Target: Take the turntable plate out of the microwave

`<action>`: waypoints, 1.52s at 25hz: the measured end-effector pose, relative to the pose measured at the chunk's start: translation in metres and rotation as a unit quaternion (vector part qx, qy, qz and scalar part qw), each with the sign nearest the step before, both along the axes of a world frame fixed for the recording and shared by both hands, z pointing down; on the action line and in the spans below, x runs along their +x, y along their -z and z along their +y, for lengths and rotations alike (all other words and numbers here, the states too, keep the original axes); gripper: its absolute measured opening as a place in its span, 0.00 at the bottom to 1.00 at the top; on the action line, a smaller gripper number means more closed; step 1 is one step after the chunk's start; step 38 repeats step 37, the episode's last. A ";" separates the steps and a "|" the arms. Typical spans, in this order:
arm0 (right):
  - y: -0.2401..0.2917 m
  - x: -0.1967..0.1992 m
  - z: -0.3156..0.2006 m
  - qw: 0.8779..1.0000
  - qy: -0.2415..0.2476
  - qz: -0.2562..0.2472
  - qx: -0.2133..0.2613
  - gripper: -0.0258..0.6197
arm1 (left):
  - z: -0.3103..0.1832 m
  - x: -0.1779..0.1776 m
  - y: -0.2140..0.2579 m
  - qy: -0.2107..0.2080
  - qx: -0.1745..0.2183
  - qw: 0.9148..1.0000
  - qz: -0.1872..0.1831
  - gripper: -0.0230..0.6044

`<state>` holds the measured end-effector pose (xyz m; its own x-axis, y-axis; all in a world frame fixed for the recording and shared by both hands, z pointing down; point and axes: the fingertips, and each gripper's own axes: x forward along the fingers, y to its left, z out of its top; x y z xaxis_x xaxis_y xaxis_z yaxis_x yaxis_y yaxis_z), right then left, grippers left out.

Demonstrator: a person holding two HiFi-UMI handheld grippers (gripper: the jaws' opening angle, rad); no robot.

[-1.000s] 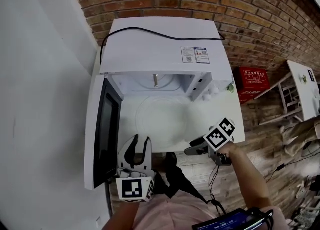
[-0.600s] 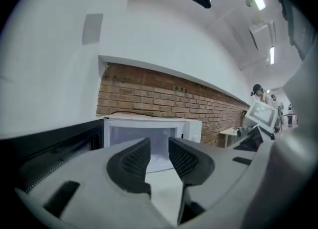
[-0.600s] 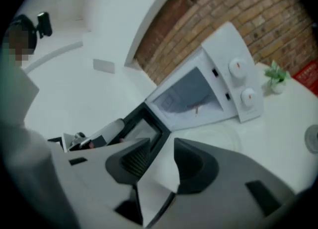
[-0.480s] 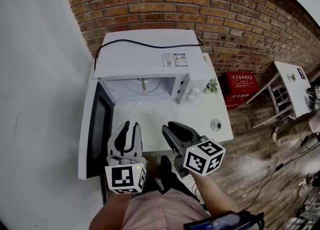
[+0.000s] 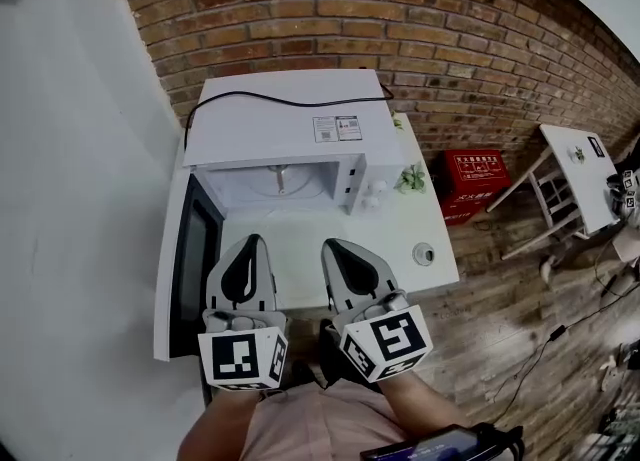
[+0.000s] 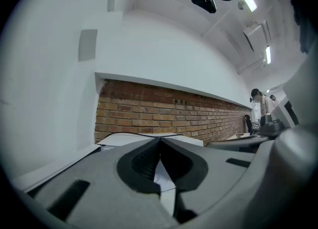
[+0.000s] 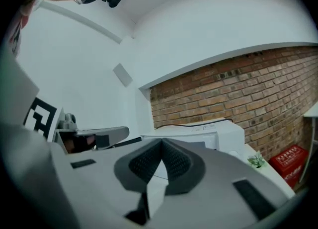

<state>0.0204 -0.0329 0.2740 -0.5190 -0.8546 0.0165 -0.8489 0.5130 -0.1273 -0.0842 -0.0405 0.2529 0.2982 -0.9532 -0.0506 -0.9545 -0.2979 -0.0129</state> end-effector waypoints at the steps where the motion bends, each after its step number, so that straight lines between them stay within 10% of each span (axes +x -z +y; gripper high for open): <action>1: 0.000 0.001 0.000 1.000 -0.003 0.007 0.004 0.05 | 0.000 0.001 0.000 -0.001 0.002 1.000 0.000 0.05; 38: -0.024 0.024 -0.022 0.998 -0.013 0.059 -0.012 0.04 | -0.022 0.032 -0.021 -0.020 -0.005 1.000 -0.019 0.05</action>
